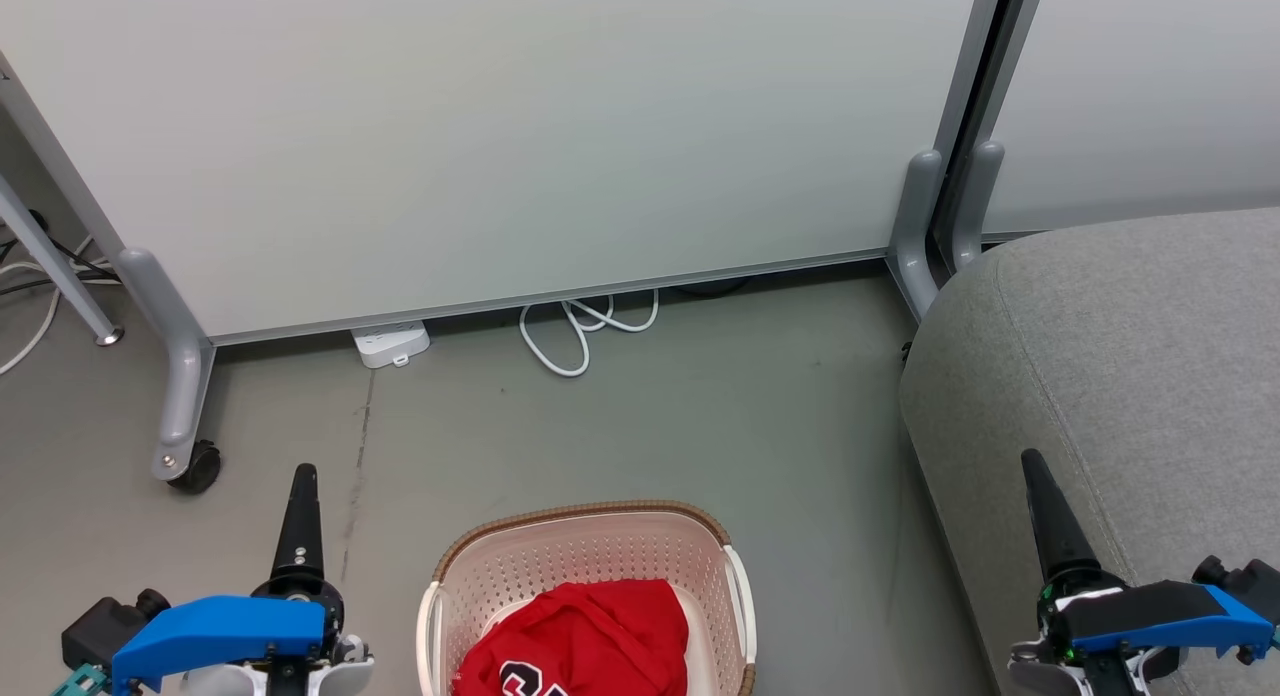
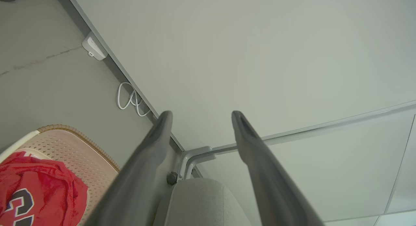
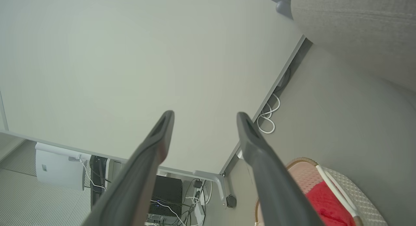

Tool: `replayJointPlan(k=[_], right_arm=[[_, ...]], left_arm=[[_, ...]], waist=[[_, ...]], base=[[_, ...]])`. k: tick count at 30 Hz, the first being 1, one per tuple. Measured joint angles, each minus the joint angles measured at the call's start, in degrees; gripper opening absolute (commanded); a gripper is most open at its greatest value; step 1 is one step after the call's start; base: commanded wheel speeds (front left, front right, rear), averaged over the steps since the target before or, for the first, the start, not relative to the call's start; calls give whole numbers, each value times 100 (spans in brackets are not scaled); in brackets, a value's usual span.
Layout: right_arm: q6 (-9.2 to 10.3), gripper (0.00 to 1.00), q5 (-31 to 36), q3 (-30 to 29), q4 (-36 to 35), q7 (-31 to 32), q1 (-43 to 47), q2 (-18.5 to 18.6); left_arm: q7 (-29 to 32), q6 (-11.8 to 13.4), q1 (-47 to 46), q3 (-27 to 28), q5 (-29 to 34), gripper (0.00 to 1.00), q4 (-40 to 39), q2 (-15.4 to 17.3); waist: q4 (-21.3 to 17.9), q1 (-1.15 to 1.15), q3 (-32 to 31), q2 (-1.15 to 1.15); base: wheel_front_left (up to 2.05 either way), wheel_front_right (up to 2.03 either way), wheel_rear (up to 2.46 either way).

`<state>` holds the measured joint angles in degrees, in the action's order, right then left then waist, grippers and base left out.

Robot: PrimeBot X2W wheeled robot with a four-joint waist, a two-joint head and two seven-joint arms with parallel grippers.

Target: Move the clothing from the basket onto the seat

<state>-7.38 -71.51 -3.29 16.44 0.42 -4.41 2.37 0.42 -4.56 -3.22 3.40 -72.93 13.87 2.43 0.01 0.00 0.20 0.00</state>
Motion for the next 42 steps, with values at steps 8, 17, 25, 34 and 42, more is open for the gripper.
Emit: replayJointPlan(k=[8,17,25,34,42], right_arm=[[-1,100,891,151,-37,-170,-8,1],[-1,100,1838,174,14,-361,-31,2],[-1,100,2424,214,37,-505,-94,4],[-1,100,3036,277,81,-665,-125,7],[-1,100,3537,345,124,-793,-137,9]], left_arm=[[-168,1,37,-107,1034,100,-87,1],[-360,18,79,-221,1963,100,-99,4],[-512,42,90,-280,2654,100,-92,7],[-664,43,105,-374,3349,100,-81,12],[-792,49,108,-417,3900,100,-44,16]], waist=[[12,0,-2,0],[16,0,-16,0],[17,0,-30,0],[20,0,-45,0],[19,0,-56,0]], base=[[0,0,0],[0,0,0],[0,0,0],[0,0,0],[0,0,0]])
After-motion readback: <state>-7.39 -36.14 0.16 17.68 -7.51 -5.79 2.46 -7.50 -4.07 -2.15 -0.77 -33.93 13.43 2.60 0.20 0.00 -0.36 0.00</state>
